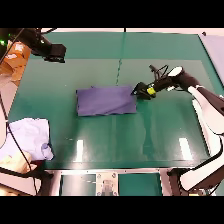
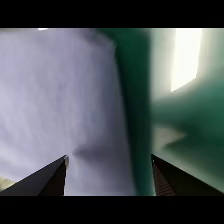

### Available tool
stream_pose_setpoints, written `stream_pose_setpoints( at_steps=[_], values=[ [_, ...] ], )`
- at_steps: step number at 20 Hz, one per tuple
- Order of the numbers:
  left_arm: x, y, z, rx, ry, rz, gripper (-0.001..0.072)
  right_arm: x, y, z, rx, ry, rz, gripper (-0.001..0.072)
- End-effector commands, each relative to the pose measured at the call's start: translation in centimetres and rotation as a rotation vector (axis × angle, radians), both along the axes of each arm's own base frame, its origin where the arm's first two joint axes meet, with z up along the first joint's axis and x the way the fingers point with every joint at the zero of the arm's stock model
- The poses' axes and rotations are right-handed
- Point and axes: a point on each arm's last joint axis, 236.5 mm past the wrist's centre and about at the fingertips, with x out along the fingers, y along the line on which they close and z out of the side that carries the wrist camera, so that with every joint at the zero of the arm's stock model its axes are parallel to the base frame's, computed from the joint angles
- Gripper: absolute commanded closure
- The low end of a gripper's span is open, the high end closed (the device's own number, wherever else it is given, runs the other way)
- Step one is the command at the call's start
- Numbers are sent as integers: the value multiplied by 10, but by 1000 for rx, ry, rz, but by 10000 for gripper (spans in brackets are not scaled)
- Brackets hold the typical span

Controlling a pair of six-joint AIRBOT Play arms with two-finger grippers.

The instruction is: Fold the shirts.

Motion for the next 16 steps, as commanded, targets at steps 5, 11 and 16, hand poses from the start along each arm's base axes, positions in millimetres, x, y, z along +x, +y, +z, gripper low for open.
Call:
stream_pose_setpoints(
  at_steps=[5, 11, 16],
  values=[
    [-3, 0, -1, 1, 14, 3, 686, 4, 94, 41, 316, -52, 39, 695],
    [-10, 1, -4, 10, 46, -9, 686, 51, 1, 168, 358, -252, -113, 697],
    [-12, 1, -5, 13, 52, -16, 686, 61, -170, 242, 300, -407, -477, 698]
  ],
)
